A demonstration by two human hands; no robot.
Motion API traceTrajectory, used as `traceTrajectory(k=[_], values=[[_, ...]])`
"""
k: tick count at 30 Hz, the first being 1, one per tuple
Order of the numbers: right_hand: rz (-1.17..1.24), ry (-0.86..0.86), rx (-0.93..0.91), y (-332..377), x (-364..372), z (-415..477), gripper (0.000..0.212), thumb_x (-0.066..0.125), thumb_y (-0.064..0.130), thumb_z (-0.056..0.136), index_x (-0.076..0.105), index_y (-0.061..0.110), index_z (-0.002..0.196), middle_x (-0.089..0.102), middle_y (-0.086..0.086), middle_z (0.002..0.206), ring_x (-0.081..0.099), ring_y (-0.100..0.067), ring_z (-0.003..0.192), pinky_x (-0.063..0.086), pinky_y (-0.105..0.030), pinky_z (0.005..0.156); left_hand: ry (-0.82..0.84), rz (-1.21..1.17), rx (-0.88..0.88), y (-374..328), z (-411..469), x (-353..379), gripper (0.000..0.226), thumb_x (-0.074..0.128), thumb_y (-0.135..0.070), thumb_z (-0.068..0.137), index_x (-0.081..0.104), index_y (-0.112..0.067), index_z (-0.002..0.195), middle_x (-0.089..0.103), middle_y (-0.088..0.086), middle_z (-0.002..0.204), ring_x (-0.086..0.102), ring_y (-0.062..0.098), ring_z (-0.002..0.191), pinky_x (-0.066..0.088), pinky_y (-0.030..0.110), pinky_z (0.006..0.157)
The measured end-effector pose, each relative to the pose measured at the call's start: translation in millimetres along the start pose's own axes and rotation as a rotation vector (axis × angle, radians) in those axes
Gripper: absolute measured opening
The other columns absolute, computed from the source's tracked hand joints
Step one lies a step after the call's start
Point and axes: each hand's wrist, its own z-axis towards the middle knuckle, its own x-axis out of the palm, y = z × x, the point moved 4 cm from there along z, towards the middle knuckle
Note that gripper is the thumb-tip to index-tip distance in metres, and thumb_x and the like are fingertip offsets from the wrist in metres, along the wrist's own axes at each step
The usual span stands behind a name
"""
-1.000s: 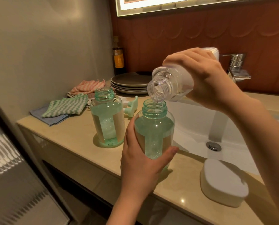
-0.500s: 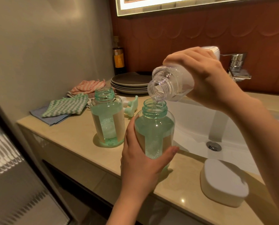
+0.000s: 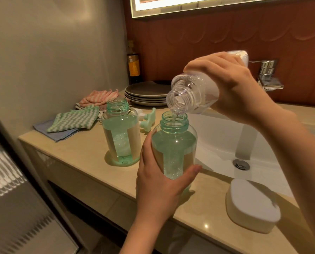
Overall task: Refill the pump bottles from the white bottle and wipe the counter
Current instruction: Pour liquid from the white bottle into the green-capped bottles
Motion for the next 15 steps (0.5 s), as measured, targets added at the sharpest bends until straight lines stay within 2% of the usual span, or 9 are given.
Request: traceTrajectory(k=[7, 13, 15], values=[[0.000, 0.007, 0.002, -0.1, 0.6, 0.1, 0.056, 0.075, 0.017, 0.070, 0.054, 0.010, 0.122, 0.061, -0.011, 0.120, 0.054, -0.033, 0.108, 0.035, -0.040, 0.089, -0.005, -0.001, -0.004, -0.3, 0.2, -0.6, 0.094, 0.068, -0.070, 0.049, 0.019, -0.062, 0.128, 0.041, -0.025, 0.137, 0.038, -0.008, 0.122, 0.027, -0.002, 0.088], [0.000, 0.001, 0.000, 0.4, -0.2, 0.3, 0.054, 0.075, 0.016, 0.072, 0.056, 0.008, 0.122, 0.060, -0.012, 0.119, 0.054, -0.033, 0.108, 0.035, -0.040, 0.090, -0.005, -0.003, 0.018, -1.7, 0.4, 0.1, 0.092, 0.069, -0.069, 0.049, 0.020, -0.064, 0.127, 0.043, -0.023, 0.137, 0.041, -0.004, 0.124, 0.035, 0.017, 0.095], [0.004, 0.000, 0.000, 0.6, -0.7, 0.6, 0.053, 0.073, 0.017, 0.072, 0.056, 0.008, 0.121, 0.060, -0.013, 0.119, 0.054, -0.033, 0.108, 0.035, -0.040, 0.090, -0.006, -0.006, 0.021, -1.4, 0.2, 0.0, 0.094, 0.070, -0.068, 0.049, 0.021, -0.060, 0.129, 0.043, -0.022, 0.137, 0.042, -0.003, 0.124, 0.035, 0.017, 0.095]])
